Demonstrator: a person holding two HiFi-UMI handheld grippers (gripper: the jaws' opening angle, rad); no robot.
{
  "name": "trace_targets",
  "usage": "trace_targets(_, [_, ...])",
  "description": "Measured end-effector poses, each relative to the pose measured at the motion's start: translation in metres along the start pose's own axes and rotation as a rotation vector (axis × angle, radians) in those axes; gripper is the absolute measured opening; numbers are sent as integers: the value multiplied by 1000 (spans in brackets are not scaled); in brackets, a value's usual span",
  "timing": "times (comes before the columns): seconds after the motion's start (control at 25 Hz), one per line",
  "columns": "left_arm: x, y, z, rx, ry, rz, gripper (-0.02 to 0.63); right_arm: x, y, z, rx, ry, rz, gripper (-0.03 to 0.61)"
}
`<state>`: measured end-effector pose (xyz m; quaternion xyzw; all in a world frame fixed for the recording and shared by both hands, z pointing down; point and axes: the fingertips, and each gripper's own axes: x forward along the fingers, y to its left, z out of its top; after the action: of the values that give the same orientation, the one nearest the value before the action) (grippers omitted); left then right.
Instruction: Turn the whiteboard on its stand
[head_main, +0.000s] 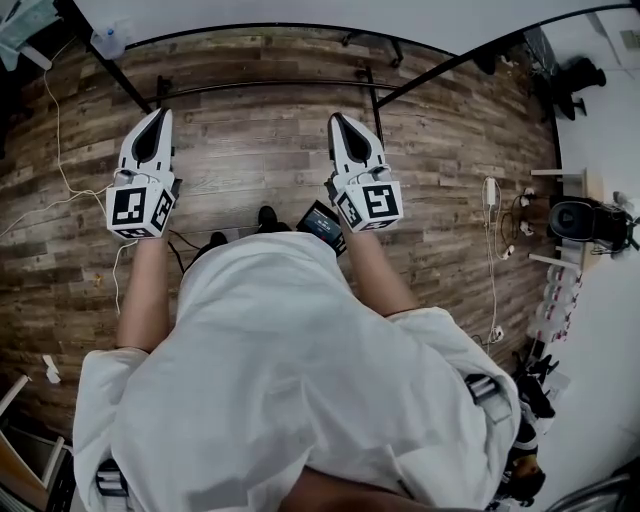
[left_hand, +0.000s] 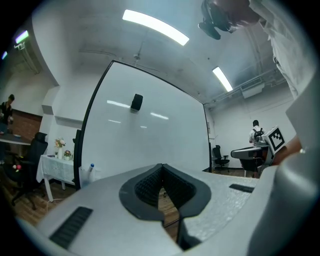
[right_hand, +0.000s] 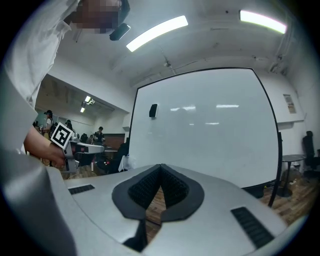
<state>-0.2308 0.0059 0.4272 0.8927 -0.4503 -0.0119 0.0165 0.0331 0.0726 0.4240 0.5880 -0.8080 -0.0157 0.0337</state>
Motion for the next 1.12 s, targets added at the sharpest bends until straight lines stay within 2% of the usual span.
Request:
trace_targets(0.16, [-30, 16, 0, 18, 4, -11, 6, -2, 39, -1, 9, 14, -1, -3])
trace_targets(0.48, [-77, 44, -20, -24, 7, -29, 6, -13, 87, 2, -33, 40, -30, -3])
trace_targets(0.76, [-94, 29, -35, -54, 10, -47, 6, -37, 91, -9, -32, 66, -36, -3])
trace_targets(0.92, [-88, 11, -26, -51, 3, -50, 6, -42, 79, -2, -26, 36, -21, -3])
trace_targets(1.12, [-64, -27, -8, -22, -8, -95, 6, -54, 51, 14, -26, -11, -23, -3])
